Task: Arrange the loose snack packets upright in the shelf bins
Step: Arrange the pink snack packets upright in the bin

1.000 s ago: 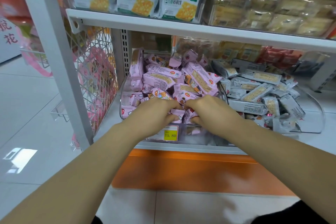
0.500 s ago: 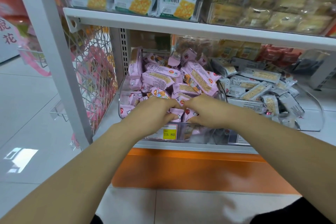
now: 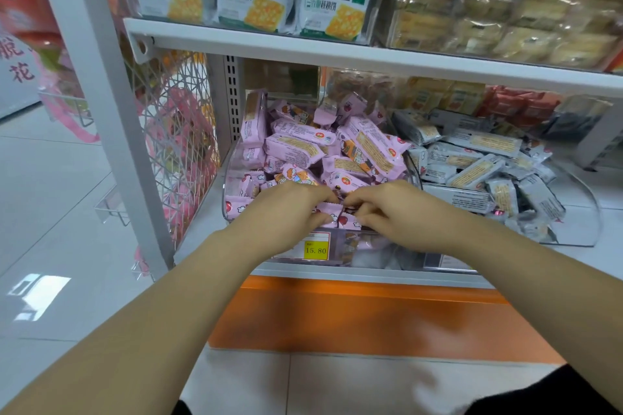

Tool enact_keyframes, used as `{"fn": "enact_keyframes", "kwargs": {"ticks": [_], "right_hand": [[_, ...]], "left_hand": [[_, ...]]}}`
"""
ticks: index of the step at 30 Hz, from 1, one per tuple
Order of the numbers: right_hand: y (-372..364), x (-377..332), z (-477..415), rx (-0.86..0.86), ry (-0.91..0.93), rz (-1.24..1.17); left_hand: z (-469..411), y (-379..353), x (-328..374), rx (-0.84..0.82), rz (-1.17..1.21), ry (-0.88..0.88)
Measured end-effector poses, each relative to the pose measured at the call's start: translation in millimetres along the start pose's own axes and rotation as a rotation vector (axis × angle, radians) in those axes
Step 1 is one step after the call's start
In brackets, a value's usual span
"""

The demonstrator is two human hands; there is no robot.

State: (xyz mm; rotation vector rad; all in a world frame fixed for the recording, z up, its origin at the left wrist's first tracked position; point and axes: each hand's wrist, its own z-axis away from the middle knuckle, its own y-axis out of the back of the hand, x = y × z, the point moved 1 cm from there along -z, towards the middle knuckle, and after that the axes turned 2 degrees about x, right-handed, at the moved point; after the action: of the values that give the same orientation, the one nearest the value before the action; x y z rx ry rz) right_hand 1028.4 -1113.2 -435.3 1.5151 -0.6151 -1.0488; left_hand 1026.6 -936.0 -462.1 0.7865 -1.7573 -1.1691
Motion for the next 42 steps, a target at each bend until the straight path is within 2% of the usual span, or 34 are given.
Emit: {"fn": "enact_keyframes", "kwargs": {"ticks": [5,9,12,20,24,27,30,32,38,42], "right_hand": [[13.2,15.1,17.3,0.393,-0.058,-0.08],[14.4,22.6,21.6,0.539,-0.095,0.076],[16.0,24.2,20.3,0.681,-0.081,0.098],[10.2,31.6,-6.4,0.693,-0.231,0.098],[16.8,30.4,-2.7,0.856,-0.218,-0.184],[26.6,23.3,14.8,0.971,-0.204,-0.455],[32.1,11.6,33.5,0.902,-0.22,-0.672],[32.7,7.3,38.1,0.805,-0.226,-0.817],[33.8,17.3,36.6,0.588,-0.314,-1.002],[35.8,18.0,37.7,0.478,-0.181,-1.141]], "left_hand": [[2.3,2.9,-1.2,0.009,0.016,-0.016],[-0.4,6.3,0.1,0.112,0.114,-0.02],[-3.7,6.3,4.8,0.179,0.121,0.002],[-13.9,4.4,11.0,0.256,0.068,0.003],[-13.2,3.1,10.2,0.264,0.075,-0.015],[-10.9,5.3,11.3,0.377,0.115,-0.085],[-8.1,10.9,18.1,0.473,0.146,-0.162],[-7.4,12.8,23.0,0.469,0.221,-0.181],[-7.3,13.6,27.3,0.308,0.546,-0.1],[-8.7,15.9,29.6,0.235,0.81,-0.031]]}}
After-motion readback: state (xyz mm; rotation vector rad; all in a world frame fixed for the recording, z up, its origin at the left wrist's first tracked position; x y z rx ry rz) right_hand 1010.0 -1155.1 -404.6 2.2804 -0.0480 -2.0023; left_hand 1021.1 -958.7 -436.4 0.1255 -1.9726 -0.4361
